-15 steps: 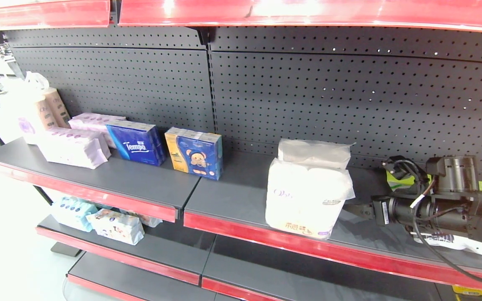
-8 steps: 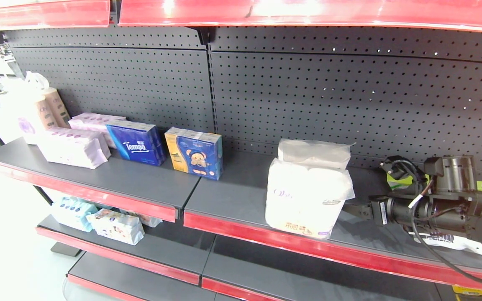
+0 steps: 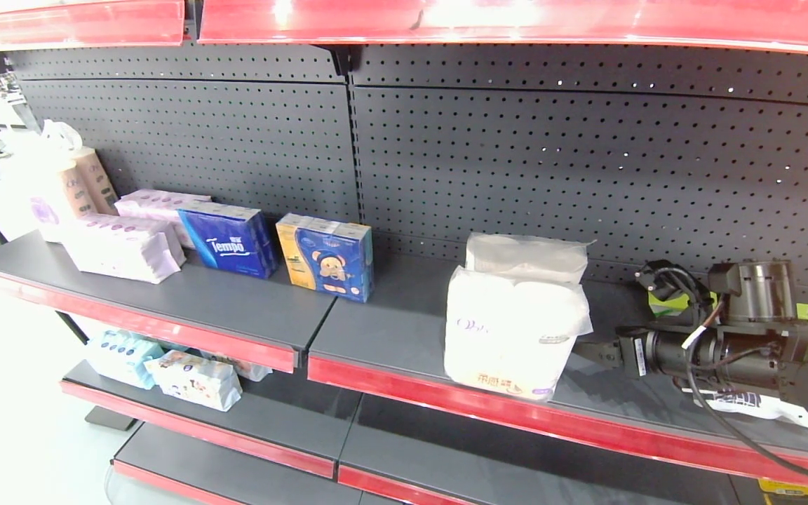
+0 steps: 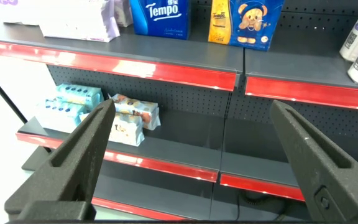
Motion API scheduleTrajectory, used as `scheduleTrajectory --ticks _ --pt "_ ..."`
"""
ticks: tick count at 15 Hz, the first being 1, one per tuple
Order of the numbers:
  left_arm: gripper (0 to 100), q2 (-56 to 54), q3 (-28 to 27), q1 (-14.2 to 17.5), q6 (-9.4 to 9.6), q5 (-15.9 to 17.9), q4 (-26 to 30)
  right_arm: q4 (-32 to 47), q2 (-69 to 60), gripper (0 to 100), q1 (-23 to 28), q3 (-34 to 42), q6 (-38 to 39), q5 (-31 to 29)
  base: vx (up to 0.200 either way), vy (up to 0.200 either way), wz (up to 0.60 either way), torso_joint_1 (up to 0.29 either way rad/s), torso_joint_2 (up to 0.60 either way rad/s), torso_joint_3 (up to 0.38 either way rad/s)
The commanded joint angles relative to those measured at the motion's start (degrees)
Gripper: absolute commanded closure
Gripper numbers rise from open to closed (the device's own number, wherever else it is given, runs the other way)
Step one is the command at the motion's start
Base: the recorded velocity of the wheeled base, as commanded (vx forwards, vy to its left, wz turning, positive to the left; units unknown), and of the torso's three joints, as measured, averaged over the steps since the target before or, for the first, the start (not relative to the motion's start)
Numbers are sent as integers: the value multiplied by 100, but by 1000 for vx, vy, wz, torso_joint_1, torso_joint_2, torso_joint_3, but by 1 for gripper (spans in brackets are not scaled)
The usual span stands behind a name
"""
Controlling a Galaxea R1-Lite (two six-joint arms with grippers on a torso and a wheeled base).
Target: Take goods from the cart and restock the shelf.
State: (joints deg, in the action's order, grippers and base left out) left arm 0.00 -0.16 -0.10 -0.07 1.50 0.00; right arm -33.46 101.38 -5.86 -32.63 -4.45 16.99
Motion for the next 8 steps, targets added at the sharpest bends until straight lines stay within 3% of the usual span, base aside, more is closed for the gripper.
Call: scheduleTrajectory --ticks 1,8 --pt "0 0 7 1 -1 -1 0 -11 5 0 -29 -15 6 -3 0 0 0 0 0 0" --pt "0 0 7 1 -1 -1 0 -2 5 0 15 20 6 -56 0 0 0 0 0 0"
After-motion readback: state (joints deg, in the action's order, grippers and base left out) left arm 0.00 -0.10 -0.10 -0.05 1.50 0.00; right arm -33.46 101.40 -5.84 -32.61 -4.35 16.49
